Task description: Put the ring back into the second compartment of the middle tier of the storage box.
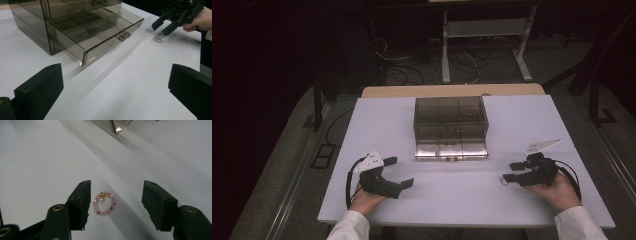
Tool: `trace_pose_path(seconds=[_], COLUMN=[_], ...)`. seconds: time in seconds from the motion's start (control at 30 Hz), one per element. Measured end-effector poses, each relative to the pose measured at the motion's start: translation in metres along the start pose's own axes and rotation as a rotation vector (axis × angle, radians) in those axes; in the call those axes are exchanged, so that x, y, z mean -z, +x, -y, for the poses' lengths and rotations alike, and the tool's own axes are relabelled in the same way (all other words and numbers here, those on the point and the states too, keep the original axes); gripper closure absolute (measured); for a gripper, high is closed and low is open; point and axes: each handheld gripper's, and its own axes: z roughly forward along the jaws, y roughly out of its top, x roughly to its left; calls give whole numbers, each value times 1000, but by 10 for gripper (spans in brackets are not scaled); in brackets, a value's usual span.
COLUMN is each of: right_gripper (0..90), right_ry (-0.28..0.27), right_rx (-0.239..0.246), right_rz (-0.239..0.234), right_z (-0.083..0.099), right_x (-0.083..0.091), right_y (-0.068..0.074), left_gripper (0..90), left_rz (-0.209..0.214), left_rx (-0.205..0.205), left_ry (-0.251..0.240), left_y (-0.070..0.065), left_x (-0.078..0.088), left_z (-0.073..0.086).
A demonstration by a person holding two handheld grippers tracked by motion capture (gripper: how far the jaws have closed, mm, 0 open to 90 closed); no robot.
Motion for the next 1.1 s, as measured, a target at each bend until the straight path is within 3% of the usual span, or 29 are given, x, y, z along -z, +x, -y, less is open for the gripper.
trace_pose_path(seconds=[0.47, 0.83, 1.1], right_gripper=[650, 775, 824], right_ry=[37, 50, 59], right_rx=[55, 60, 77], right_rz=[15, -12, 5], right_z=[1, 3, 3], right_x=[-7, -10, -13], right_y=[4, 3, 6], left_gripper=[0, 0, 0], left_rz=[3, 5, 4], left_rx=[-1, -5, -7], left_ry=[-3, -2, -4], left_y=[-1, -1, -2], left_x=[0, -1, -1], left_z=[0, 0, 0])
